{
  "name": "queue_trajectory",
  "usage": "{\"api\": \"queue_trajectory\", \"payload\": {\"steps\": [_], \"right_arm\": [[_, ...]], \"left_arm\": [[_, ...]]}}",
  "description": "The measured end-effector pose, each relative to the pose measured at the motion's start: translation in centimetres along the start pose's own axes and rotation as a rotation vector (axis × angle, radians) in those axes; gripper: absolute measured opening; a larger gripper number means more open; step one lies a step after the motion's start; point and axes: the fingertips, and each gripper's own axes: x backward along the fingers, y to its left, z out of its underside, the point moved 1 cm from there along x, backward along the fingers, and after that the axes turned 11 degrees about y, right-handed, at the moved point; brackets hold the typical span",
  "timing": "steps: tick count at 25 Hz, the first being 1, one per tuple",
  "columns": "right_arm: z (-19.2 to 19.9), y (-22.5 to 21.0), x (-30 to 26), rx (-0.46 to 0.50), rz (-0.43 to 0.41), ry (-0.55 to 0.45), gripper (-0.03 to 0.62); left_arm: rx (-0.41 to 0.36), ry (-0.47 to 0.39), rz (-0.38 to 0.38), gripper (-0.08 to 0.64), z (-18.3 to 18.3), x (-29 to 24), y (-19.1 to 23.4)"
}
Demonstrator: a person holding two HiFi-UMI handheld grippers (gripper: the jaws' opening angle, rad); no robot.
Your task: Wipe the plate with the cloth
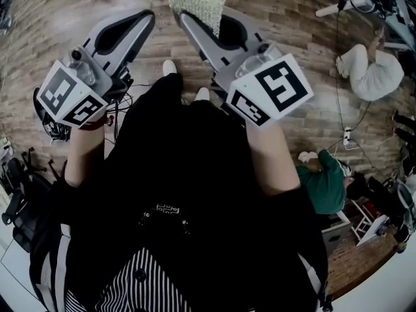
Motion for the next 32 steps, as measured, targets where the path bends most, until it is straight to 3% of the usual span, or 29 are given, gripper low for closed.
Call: {"api": "queue_trajectory", "payload": {"steps": [7, 15, 22, 32], "right_arm": [[-3.0, -3.1, -7.3, 0.026, 0.024, 0.039, 0.051], [-6.0, -7.1, -14.9, 0.022, 0.106, 0.057, 0.051], [-7.7, -9.1, -19.1, 0.028, 0.169, 0.062, 0.051], [-7.9, -10.1, -24.3, 0.027, 0.128, 0.079, 0.051]], "left_arm": [[0.017, -0.015, -0.015, -0.006, -1.4, -0.6, 9.1], [0.009, -0.049, 0.08, -0.006, -3.8, -1.7, 17.9], [0.002, -0.057, 0.18, -0.006, -5.0, -1.9, 22.3], [0.022, -0.054, 0.196, -0.006, -4.3, -1.3, 26.7]]}}
